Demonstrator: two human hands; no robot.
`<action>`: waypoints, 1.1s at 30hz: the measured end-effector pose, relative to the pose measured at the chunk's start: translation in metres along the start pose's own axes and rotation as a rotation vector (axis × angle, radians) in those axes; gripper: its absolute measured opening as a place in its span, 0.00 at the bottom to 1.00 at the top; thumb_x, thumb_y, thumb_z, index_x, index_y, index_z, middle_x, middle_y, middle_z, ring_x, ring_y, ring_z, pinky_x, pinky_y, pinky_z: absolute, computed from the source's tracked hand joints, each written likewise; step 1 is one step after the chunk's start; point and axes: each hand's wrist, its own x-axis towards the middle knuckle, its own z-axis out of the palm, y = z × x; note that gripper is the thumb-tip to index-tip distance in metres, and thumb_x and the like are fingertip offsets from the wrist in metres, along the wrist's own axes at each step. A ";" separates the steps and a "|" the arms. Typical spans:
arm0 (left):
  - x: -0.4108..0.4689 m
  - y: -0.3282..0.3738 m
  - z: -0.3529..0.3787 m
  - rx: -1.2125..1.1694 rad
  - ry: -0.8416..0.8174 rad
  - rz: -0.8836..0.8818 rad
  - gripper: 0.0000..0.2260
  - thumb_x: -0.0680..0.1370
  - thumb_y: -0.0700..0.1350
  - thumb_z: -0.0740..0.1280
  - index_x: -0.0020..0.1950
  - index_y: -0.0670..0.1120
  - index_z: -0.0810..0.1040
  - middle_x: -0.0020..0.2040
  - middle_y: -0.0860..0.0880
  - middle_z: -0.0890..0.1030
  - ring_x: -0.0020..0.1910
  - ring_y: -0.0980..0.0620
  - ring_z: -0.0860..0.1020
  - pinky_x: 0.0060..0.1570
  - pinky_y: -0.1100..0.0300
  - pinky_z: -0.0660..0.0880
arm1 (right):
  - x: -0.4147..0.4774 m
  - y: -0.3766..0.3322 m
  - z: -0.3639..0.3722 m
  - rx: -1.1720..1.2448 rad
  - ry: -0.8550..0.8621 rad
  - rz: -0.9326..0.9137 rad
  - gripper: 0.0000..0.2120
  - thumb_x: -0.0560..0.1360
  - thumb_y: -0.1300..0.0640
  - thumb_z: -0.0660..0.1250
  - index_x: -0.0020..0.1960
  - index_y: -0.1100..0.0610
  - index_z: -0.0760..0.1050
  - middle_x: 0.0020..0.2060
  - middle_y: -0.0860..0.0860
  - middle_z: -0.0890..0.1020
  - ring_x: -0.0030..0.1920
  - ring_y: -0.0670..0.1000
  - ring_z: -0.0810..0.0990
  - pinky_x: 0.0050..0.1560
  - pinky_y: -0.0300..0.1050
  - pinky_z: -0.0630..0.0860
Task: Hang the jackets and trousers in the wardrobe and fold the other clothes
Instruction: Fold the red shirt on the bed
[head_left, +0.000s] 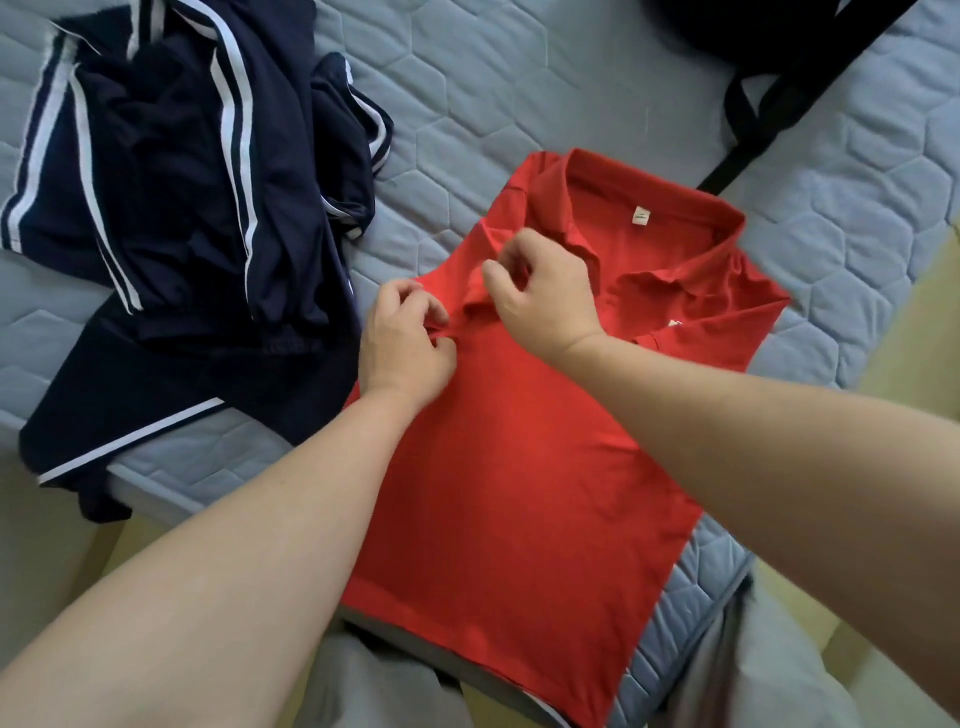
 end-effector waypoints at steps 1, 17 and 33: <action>-0.002 -0.003 0.002 0.048 -0.023 -0.005 0.08 0.69 0.40 0.71 0.46 0.49 0.80 0.61 0.51 0.73 0.58 0.49 0.77 0.59 0.53 0.75 | -0.004 0.009 0.003 0.038 0.008 0.158 0.10 0.75 0.51 0.69 0.41 0.57 0.76 0.35 0.49 0.80 0.41 0.52 0.78 0.47 0.49 0.73; 0.048 0.000 0.019 -0.641 0.055 -0.735 0.20 0.76 0.40 0.74 0.67 0.44 0.75 0.55 0.43 0.83 0.44 0.46 0.83 0.39 0.57 0.79 | 0.073 0.018 0.026 -0.030 -0.190 0.578 0.27 0.75 0.34 0.65 0.54 0.58 0.78 0.54 0.55 0.84 0.56 0.58 0.82 0.55 0.48 0.76; 0.064 -0.016 0.011 -0.785 0.043 -0.844 0.21 0.76 0.29 0.60 0.56 0.47 0.86 0.42 0.48 0.84 0.36 0.51 0.76 0.37 0.61 0.73 | 0.041 0.033 0.011 0.392 0.272 0.816 0.06 0.78 0.60 0.65 0.51 0.51 0.79 0.49 0.51 0.84 0.51 0.51 0.81 0.55 0.46 0.78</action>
